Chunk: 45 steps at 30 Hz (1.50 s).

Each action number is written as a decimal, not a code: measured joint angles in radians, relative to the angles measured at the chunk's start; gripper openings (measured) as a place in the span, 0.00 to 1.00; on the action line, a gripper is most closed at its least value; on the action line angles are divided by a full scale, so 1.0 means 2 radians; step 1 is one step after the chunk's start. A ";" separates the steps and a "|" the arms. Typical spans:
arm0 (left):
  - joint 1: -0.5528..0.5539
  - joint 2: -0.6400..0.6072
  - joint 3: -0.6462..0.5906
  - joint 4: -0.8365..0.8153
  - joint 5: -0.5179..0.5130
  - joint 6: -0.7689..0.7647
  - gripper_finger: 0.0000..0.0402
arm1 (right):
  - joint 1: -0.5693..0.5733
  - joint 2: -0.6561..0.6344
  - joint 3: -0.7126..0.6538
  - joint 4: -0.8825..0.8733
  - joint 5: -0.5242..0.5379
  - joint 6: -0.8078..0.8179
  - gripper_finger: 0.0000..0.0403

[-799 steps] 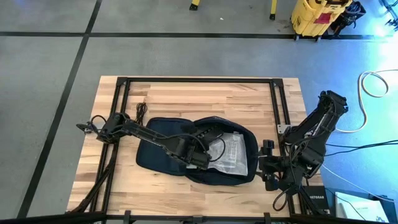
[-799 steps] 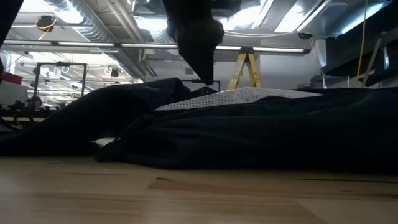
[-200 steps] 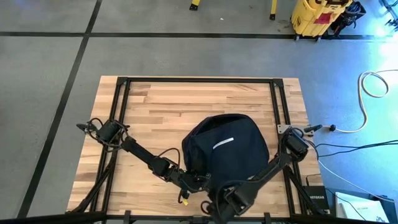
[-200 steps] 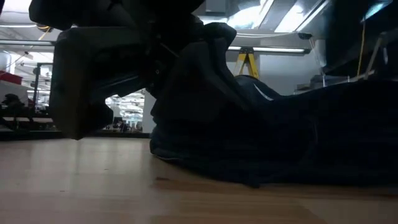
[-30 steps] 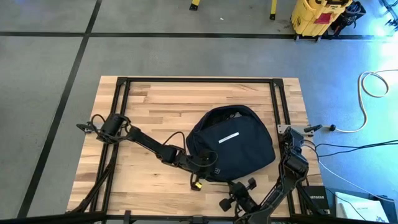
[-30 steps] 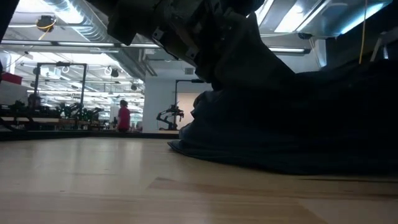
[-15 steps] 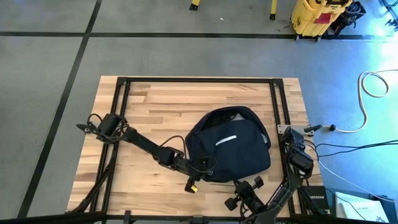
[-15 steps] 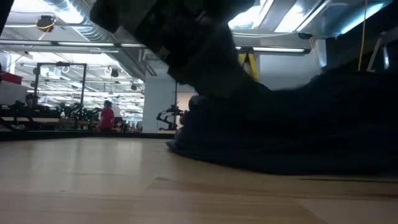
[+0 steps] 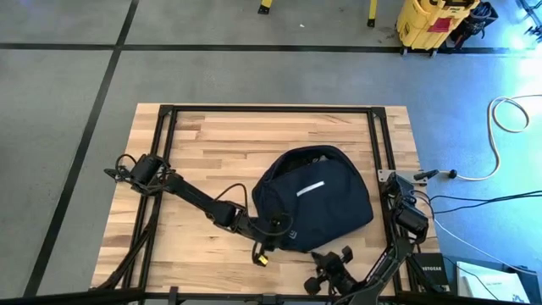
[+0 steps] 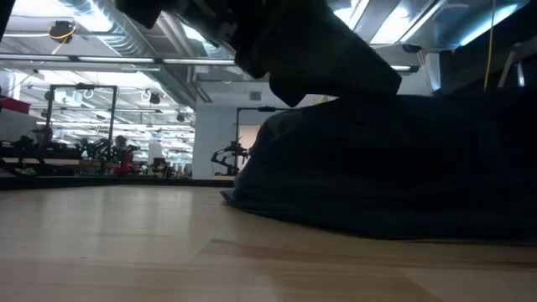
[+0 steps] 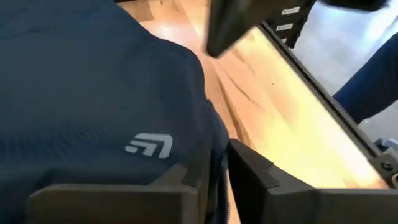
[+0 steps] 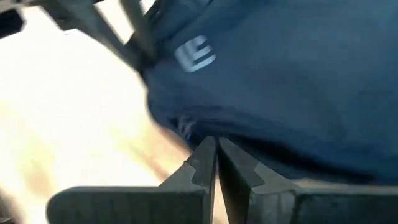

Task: Unpack backpack
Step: Close the black backpack

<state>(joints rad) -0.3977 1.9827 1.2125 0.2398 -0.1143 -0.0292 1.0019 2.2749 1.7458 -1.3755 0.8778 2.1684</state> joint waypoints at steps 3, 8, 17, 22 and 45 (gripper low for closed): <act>-0.001 0.000 0.000 0.009 0.006 0.002 0.17 | 0.000 0.000 0.000 0.024 -0.001 0.000 0.03; -0.017 -0.005 0.000 0.010 0.035 0.007 0.28 | 0.000 0.000 -0.016 0.062 0.002 -0.030 0.16; -0.080 -0.005 -0.034 0.078 -0.044 0.146 0.37 | -0.005 0.000 -0.089 0.199 0.041 -0.175 0.40; -0.083 0.012 -0.054 0.137 -0.134 0.264 0.35 | -0.014 0.000 -0.104 0.203 0.057 -0.188 0.41; -0.072 0.074 -0.054 0.198 -0.238 0.408 0.34 | -0.073 0.000 -0.118 0.242 0.048 -0.263 0.21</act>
<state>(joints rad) -0.5412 2.1311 1.1042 0.6367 -0.5907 0.7864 0.8550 2.2749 1.5101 -0.8906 0.9730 1.6418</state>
